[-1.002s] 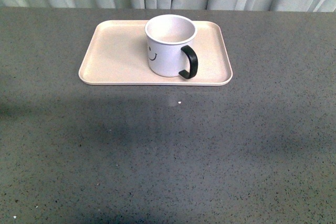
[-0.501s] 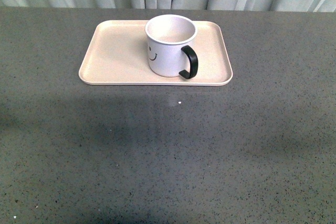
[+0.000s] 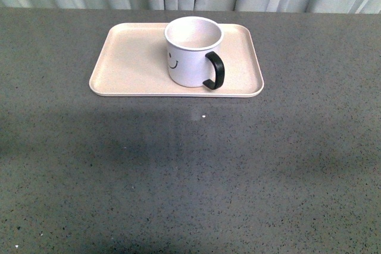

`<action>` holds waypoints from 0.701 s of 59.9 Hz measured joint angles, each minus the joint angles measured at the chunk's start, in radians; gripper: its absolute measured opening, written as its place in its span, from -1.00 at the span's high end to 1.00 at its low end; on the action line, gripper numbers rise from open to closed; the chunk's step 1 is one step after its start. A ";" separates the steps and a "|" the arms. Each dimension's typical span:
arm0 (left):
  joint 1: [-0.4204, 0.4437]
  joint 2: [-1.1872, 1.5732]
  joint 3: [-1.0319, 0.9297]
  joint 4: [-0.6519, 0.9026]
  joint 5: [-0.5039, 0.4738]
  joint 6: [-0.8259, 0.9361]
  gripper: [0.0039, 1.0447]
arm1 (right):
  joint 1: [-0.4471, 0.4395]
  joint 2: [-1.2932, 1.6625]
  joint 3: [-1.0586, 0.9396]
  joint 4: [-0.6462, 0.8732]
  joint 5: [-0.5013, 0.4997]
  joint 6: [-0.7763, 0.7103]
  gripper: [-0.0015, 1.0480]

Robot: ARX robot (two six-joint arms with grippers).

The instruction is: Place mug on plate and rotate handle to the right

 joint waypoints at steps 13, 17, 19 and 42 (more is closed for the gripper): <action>0.000 -0.071 0.000 -0.072 0.000 0.000 0.98 | 0.000 0.000 0.000 0.000 0.000 0.000 -0.82; 0.000 -0.151 0.000 -0.187 0.000 0.000 0.98 | 0.000 0.000 0.000 0.000 0.000 0.000 -0.82; 0.000 -0.189 0.000 -0.214 0.000 0.000 0.98 | 0.000 0.000 0.000 0.000 0.000 0.000 -0.82; 0.001 -0.207 0.000 -0.224 0.000 0.000 0.44 | 0.000 0.000 0.000 0.000 0.000 0.000 -0.82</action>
